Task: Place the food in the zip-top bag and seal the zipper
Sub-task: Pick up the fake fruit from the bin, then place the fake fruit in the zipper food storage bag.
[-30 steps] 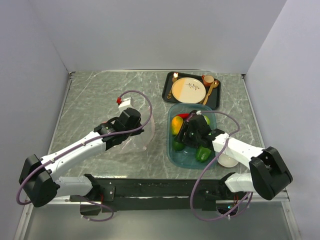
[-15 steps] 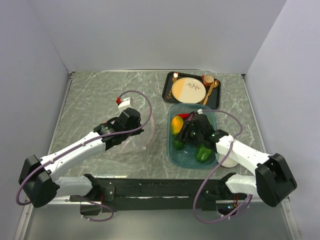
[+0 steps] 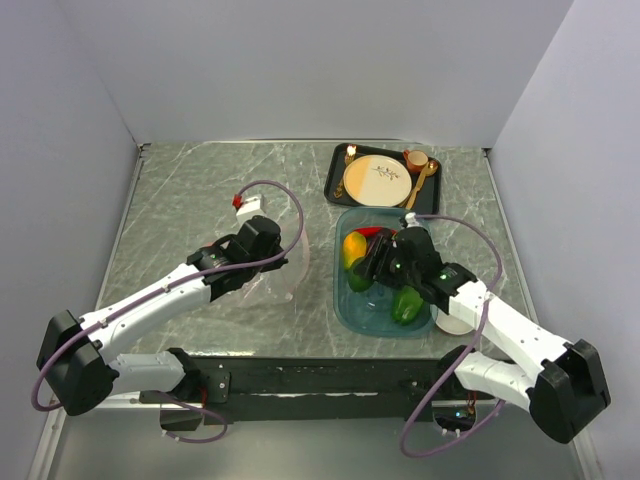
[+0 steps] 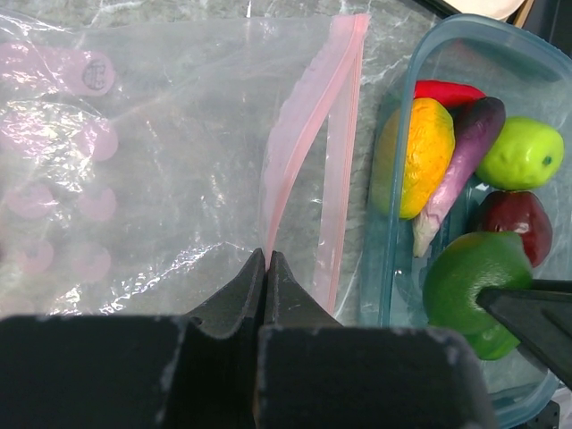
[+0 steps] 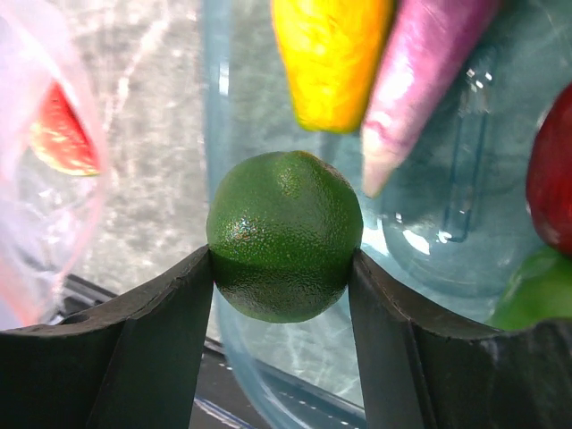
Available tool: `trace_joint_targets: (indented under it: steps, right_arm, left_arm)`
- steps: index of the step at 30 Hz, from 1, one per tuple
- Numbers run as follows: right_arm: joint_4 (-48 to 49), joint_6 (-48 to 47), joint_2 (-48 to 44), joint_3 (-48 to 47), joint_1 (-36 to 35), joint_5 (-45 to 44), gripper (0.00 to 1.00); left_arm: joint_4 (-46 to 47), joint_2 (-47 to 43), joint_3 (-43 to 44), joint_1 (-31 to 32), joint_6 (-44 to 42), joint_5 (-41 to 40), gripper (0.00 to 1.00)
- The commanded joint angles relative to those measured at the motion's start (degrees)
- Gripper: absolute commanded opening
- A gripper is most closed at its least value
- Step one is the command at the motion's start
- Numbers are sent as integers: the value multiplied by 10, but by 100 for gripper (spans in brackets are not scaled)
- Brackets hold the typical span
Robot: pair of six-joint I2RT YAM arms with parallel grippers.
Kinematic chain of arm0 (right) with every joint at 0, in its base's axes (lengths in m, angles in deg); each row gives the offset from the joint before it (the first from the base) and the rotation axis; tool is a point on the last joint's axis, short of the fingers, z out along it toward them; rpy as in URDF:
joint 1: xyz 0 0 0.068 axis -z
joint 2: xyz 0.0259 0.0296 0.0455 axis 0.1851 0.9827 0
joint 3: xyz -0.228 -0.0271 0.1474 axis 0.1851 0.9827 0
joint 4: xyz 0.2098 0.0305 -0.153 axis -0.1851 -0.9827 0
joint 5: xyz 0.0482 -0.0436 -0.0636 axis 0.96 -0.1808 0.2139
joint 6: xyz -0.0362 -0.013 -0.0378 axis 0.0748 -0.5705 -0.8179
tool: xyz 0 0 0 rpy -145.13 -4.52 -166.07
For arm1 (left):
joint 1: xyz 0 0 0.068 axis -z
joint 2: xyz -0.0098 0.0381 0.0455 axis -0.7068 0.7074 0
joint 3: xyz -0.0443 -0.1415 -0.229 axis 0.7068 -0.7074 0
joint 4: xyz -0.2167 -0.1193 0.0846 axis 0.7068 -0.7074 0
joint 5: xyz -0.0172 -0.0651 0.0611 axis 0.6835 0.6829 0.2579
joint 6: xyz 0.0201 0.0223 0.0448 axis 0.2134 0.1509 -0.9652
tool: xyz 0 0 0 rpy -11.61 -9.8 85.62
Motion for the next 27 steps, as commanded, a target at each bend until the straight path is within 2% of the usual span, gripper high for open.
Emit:
trace_joint_targets:
  steps: [1, 7, 12, 27]
  right_arm:
    - [8, -10, -21, -42, 4, 13, 21]
    - [24, -8, -18, -59, 3, 41, 21]
    - [77, 10, -21, -47, 2, 88, 21]
    - [140, 44, 31, -95, -29, 124, 21]
  left_arm:
    - [30, -19, -9, -2, 2, 18, 1]
    - [54, -13, -2, -2, -11, 55, 1]
    - [62, -15, -12, -2, -14, 69, 1]
    - [95, -22, -25, -2, -32, 112, 1]
